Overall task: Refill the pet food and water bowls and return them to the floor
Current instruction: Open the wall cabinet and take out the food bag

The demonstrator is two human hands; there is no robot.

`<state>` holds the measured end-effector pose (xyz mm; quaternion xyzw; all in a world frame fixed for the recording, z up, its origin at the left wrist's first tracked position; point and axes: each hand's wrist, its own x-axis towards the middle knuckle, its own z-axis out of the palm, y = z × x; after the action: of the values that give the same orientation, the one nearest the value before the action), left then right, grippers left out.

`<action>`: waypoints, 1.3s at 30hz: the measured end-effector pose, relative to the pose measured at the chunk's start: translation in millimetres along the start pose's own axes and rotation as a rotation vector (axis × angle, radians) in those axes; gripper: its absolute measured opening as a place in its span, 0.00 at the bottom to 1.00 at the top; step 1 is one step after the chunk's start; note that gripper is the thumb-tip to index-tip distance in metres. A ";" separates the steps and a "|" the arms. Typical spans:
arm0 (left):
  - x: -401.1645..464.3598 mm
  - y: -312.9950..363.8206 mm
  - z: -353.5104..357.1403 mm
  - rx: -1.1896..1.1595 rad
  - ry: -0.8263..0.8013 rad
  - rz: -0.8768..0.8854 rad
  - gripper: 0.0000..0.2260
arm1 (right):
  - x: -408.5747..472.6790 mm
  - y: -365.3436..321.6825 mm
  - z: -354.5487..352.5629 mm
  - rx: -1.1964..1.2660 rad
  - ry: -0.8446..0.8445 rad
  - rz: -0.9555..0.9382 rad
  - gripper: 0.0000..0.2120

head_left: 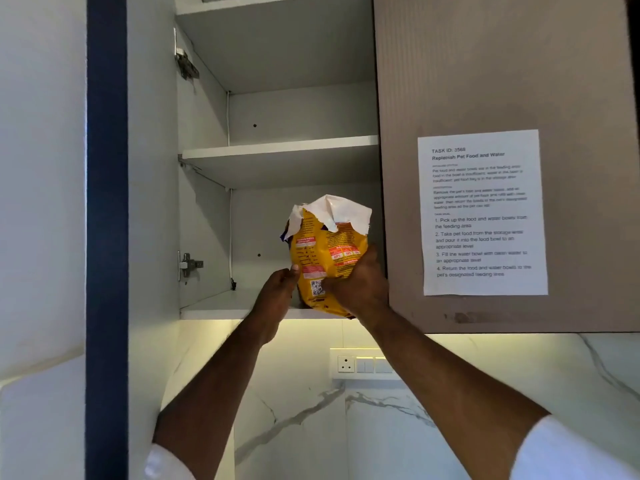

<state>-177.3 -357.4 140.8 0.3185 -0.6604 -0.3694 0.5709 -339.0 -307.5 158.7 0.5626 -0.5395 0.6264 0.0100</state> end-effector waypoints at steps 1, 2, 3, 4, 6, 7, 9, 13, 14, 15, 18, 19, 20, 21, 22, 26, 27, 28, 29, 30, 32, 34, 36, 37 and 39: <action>-1.6 -0.2 -0.1 -0.041 -0.064 -0.001 0.32 | -2.8 -0.3 -7.1 0.034 -0.023 -0.015 0.48; -5.2 1.1 0.3 -0.079 -0.125 0.011 0.33 | -6.0 -0.3 -15.3 0.058 -0.055 -0.026 0.47; -9.5 4.0 0.5 -0.111 -0.173 0.025 0.35 | -9.1 -0.6 -23.7 0.074 -0.087 -0.040 0.47; -14.1 7.0 0.3 -0.140 -0.208 0.032 0.38 | -12.5 -0.8 -32.4 0.090 -0.112 -0.058 0.47; -20.7 11.9 0.2 -0.177 -0.257 0.041 0.44 | -20.2 -0.6 -49.0 0.125 -0.141 -0.096 0.48; -25.3 14.7 1.6 -0.182 -0.279 0.054 0.46 | -24.5 0.5 -58.0 0.137 -0.153 -0.111 0.48; -35.0 19.4 5.3 -0.171 -0.313 0.068 0.47 | -33.6 2.9 -75.7 0.153 -0.180 -0.126 0.48; -55.1 28.9 10.8 -0.128 -0.345 0.086 0.46 | -49.5 10.0 -103.9 0.141 -0.238 -0.161 0.50; -62.3 30.7 13.3 -0.100 -0.354 0.085 0.45 | -55.8 12.2 -111.4 0.131 -0.257 -0.162 0.50; -70.0 32.2 17.1 -0.072 -0.359 0.077 0.46 | -62.6 14.8 -119.1 0.125 -0.268 -0.161 0.49; -93.7 30.4 28.4 -0.038 -0.353 0.047 0.47 | -83.7 28.1 -136.1 0.109 -0.284 -0.142 0.49; -102.0 28.8 32.8 -0.039 -0.355 0.041 0.47 | -91.6 32.9 -141.6 0.113 -0.293 -0.127 0.49; -110.9 26.6 37.9 -0.037 -0.360 0.038 0.47 | -99.9 37.9 -146.7 0.115 -0.302 -0.110 0.49; -118.3 23.7 42.4 -0.037 -0.365 0.032 0.48 | -107.4 43.0 -150.6 0.119 -0.306 -0.098 0.49; -126.9 20.0 47.8 -0.034 -0.368 0.017 0.48 | -116.6 48.5 -154.8 0.114 -0.313 -0.081 0.49; -156.6 -2.9 66.7 -0.025 -0.397 -0.063 0.45 | -154.9 77.3 -163.5 0.064 -0.326 -0.038 0.49; -164.3 -10.2 72.5 -0.009 -0.416 -0.084 0.40 | -164.1 87.5 -164.1 0.048 -0.326 -0.024 0.48; -170.5 -17.0 78.8 0.007 -0.433 -0.093 0.34 | -172.2 97.1 -165.0 0.031 -0.326 -0.017 0.49; -176.2 -24.3 85.9 0.010 -0.457 -0.099 0.29 | -180.1 108.5 -165.1 0.014 -0.327 -0.006 0.49; -181.3 -32.0 93.4 0.008 -0.483 -0.115 0.27 | -188.4 120.6 -165.4 0.000 -0.326 0.014 0.49; -186.0 -50.7 107.2 0.021 -0.526 -0.148 0.28 | -203.1 143.7 -165.7 -0.014 -0.315 0.058 0.48; -186.3 -78.1 122.0 0.018 -0.560 -0.201 0.29 | -216.8 171.8 -163.4 -0.029 -0.296 0.110 0.47; -189.4 -105.6 135.7 0.020 -0.573 -0.264 0.30 | -230.4 201.2 -161.1 -0.058 -0.301 0.163 0.46; -191.1 -121.6 143.3 0.022 -0.566 -0.297 0.30 | -236.6 217.0 -160.0 -0.070 -0.311 0.192 0.45; -192.8 -154.6 156.8 0.044 -0.581 -0.360 0.30 | -248.7 247.8 -155.8 -0.088 -0.336 0.261 0.44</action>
<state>-304.7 -256.5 -102.6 0.3238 -0.7365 -0.5251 0.2776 -509.4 -156.1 -150.5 0.5834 -0.6286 0.4958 -0.1366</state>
